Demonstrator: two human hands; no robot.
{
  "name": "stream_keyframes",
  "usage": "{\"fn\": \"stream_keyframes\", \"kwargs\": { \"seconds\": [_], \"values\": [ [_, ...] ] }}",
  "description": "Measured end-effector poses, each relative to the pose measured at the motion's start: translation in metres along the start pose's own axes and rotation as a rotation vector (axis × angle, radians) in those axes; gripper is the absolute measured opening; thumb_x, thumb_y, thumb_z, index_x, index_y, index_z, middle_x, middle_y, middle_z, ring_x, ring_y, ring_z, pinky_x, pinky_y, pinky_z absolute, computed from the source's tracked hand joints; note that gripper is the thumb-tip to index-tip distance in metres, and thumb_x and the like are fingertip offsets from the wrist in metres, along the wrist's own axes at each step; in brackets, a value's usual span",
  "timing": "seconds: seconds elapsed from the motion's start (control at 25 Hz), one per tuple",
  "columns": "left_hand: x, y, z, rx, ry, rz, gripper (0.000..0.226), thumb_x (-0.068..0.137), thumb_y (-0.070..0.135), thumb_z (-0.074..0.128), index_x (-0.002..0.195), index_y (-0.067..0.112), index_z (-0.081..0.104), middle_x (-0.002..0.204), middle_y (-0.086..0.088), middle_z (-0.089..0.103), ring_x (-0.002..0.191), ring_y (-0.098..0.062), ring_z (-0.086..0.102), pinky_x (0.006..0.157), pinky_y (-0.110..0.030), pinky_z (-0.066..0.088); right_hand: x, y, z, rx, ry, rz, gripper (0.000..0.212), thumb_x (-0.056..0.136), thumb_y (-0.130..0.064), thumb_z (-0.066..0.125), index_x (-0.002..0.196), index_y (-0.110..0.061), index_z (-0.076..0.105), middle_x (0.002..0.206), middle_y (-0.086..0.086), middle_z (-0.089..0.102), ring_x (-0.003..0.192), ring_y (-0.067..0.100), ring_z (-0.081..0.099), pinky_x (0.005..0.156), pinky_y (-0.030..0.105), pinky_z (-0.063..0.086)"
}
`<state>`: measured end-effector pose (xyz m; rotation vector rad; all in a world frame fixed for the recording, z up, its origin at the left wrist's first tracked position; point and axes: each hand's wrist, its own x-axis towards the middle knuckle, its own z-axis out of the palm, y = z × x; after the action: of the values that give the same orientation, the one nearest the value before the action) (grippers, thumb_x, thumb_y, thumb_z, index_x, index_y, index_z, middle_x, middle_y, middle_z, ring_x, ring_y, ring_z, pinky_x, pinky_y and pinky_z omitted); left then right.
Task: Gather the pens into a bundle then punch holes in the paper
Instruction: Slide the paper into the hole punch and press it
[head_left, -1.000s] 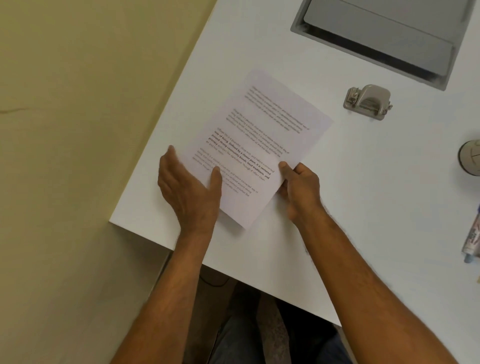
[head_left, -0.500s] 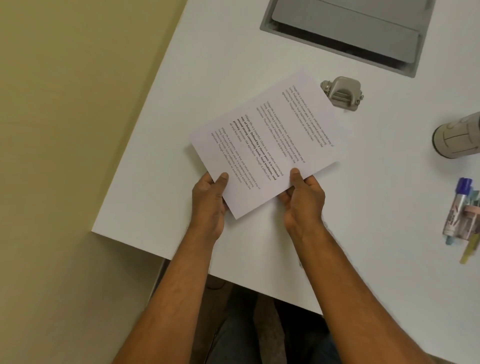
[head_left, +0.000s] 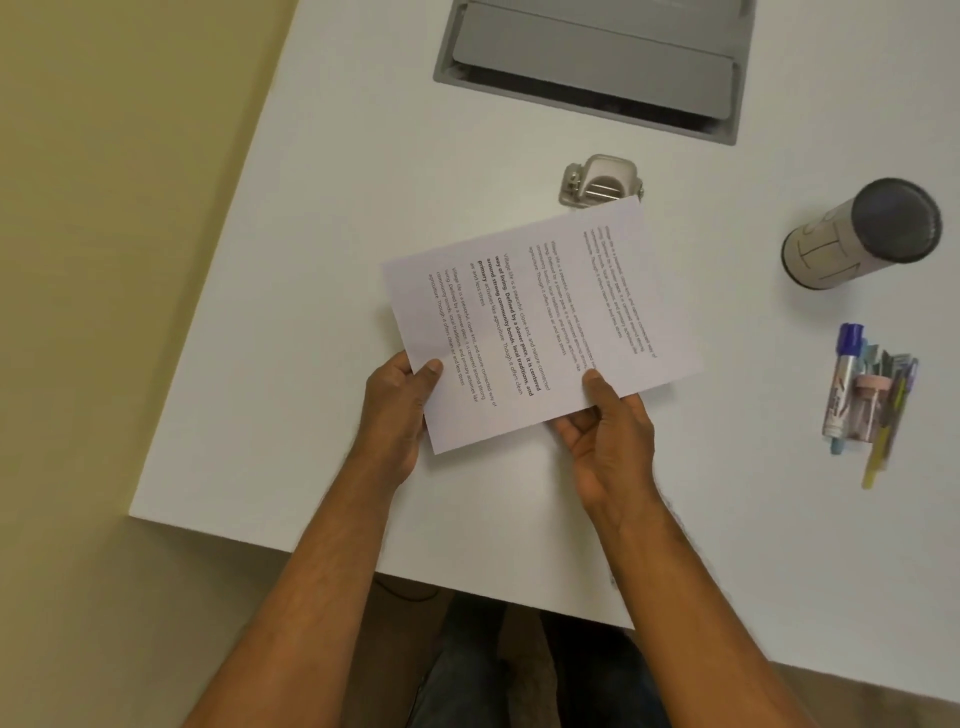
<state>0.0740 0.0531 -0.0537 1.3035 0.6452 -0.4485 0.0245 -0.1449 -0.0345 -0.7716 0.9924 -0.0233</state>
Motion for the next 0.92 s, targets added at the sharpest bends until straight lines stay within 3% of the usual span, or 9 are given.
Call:
{"fn": "stream_keyframes", "kwargs": {
  "seconds": [0.16,0.36,0.52,0.68,0.76,0.84,0.92],
  "values": [
    [0.002,-0.003,0.013,0.081,-0.068,-0.037,0.022,0.104,0.013,0.058,0.113,0.028,0.072,0.113,0.004,0.080,0.100,-0.018,0.077,0.077,-0.031,0.063,-0.003,-0.007,-0.020,0.041,0.030,-0.012,0.032,0.100,-0.005,0.064,0.124,-0.026,0.068,0.122,0.004,0.077,0.109,0.025,0.075,0.084,0.047,0.065],
    [0.011,0.003,0.039,0.202,-0.139,-0.031,0.022,0.105,0.015,0.059,0.118,0.026,0.072,0.114,0.003,0.079,0.100,-0.020,0.077,0.080,-0.033,0.062,-0.005,-0.002,-0.030,0.103,0.093,0.010,0.033,0.100,-0.006,0.064,0.129,-0.022,0.066,0.119,0.004,0.078,0.106,0.025,0.076,0.083,0.046,0.065],
    [0.023,0.015,0.053,0.280,-0.200,-0.010,0.022,0.104,0.015,0.059,0.119,0.024,0.072,0.113,0.002,0.080,0.100,-0.019,0.077,0.082,-0.032,0.062,-0.002,0.003,-0.025,0.131,0.177,0.010,0.024,0.100,-0.006,0.065,0.113,-0.025,0.070,0.113,0.003,0.079,0.104,0.026,0.076,0.080,0.041,0.066],
    [0.035,0.026,0.058,0.342,-0.222,-0.038,0.019,0.104,0.016,0.059,0.115,0.022,0.073,0.109,0.002,0.081,0.100,-0.019,0.078,0.083,-0.033,0.063,0.006,0.006,-0.016,0.147,0.227,-0.010,0.022,0.100,-0.006,0.064,0.112,-0.024,0.071,0.112,0.003,0.079,0.105,0.025,0.076,0.076,0.037,0.066],
    [0.041,0.033,0.060,0.380,-0.159,-0.028,0.016,0.102,0.019,0.062,0.114,0.021,0.072,0.106,0.000,0.081,0.095,-0.019,0.079,0.081,-0.036,0.063,0.010,0.005,-0.011,0.161,0.242,-0.016,0.022,0.101,-0.006,0.064,0.112,-0.025,0.071,0.111,0.002,0.079,0.105,0.024,0.076,0.079,0.039,0.066],
    [0.050,0.044,0.065,0.477,0.009,0.052,0.013,0.097,0.023,0.065,0.110,0.023,0.069,0.104,-0.002,0.079,0.086,-0.018,0.078,0.071,-0.034,0.062,0.013,0.004,-0.007,0.175,0.241,-0.018,0.023,0.100,-0.007,0.065,0.111,-0.027,0.071,0.109,-0.001,0.080,0.104,0.022,0.077,0.081,0.040,0.065],
    [0.064,0.061,0.074,0.701,0.198,0.222,0.023,0.093,0.028,0.066,0.116,0.024,0.065,0.105,0.000,0.073,0.089,-0.020,0.072,0.077,-0.036,0.059,0.017,0.002,-0.003,0.190,0.234,-0.021,0.024,0.100,-0.008,0.065,0.113,-0.027,0.071,0.110,-0.002,0.080,0.102,0.020,0.077,0.081,0.039,0.066]
  ]
}}
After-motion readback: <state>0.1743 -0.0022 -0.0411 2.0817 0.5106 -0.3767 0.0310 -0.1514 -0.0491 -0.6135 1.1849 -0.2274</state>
